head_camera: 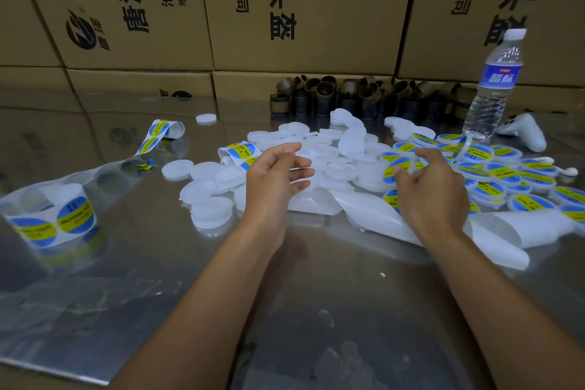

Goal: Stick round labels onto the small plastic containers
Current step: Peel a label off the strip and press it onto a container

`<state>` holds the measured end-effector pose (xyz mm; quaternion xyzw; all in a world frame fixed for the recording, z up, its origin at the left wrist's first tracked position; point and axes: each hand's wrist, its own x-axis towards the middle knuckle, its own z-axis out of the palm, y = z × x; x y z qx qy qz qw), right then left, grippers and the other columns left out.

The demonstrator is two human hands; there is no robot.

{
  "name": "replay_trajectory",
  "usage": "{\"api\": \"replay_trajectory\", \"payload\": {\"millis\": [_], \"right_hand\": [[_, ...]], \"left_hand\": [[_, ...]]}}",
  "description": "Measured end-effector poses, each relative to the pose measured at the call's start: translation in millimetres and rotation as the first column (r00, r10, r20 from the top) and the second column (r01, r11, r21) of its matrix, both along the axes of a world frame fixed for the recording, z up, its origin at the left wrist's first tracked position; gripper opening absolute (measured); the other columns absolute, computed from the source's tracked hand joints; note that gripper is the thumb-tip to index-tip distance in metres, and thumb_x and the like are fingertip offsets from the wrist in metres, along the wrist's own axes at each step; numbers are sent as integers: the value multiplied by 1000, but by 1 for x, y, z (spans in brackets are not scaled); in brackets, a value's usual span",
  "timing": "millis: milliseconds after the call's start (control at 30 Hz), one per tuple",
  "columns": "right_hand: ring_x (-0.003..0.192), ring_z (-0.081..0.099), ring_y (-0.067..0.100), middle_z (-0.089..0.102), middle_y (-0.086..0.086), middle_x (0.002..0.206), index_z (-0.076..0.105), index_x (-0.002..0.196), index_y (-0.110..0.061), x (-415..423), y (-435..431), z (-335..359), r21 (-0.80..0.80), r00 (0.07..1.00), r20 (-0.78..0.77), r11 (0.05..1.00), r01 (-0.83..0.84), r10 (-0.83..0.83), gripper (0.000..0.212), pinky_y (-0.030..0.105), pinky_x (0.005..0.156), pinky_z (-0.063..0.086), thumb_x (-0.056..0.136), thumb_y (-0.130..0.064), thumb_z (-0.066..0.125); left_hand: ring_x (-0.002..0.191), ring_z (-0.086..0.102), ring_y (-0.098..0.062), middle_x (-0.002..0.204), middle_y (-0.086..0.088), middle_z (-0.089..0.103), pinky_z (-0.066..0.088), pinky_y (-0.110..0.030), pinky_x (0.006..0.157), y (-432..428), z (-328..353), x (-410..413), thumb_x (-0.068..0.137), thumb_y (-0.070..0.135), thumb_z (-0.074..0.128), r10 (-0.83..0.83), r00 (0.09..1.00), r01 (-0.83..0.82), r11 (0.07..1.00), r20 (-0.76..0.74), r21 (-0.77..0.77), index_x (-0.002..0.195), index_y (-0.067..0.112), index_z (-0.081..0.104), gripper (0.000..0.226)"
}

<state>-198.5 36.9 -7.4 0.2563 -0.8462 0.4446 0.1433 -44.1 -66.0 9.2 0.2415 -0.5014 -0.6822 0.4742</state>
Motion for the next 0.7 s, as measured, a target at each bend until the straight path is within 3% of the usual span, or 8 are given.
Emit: {"api": "replay_trajectory", "payload": {"millis": [267, 400, 533, 633, 700], "right_hand": [[99, 56, 40, 64, 20, 101, 55, 110, -12, -3, 4, -2, 146, 995, -34, 984, 98, -94, 24, 39, 74, 39, 90, -24, 53], [97, 58, 40, 66, 20, 97, 62, 105, -11, -3, 5, 0, 207, 989, -124, 972, 110, -85, 21, 40, 76, 41, 90, -24, 54], [103, 50, 31, 65, 9, 98, 68, 107, -16, 9, -3, 3, 244, 925, -303, 957, -156, 228, 21, 38, 82, 37, 88, -23, 59], [112, 45, 23, 63, -3, 113, 66, 114, -25, 16, -10, 0, 464, 807, -338, 832, -304, 484, 26, 34, 90, 31, 90, -20, 59], [119, 41, 19, 59, -9, 124, 62, 119, -29, 16, -11, -4, 554, 787, -286, 765, -329, 546, 35, 33, 94, 28, 91, -12, 53]], "left_hand": [[56, 63, -7, 57, 8, 62, 53, -17, 58, 1, 1, 0, 96, 7, 47, 11, 1000, -10, 1000, 15, -16, 86, 19, 64, 23], [57, 63, -6, 56, 9, 62, 53, -17, 58, 1, 1, 0, 96, 9, 46, 14, 1000, -14, 1000, 26, -24, 86, 20, 63, 23], [57, 63, -6, 56, 10, 62, 53, -17, 58, 1, 0, 0, 96, 10, 46, 16, 999, -15, 1000, 27, -24, 86, 20, 63, 22], [57, 63, -6, 56, 10, 62, 53, -18, 59, 2, 1, -1, 96, 10, 47, 20, 999, -19, 1000, 30, -23, 86, 20, 63, 22], [58, 63, -6, 56, 9, 62, 53, -18, 59, 1, 1, -1, 96, 10, 47, 22, 999, -21, 1000, 31, -21, 85, 20, 64, 22]]}}
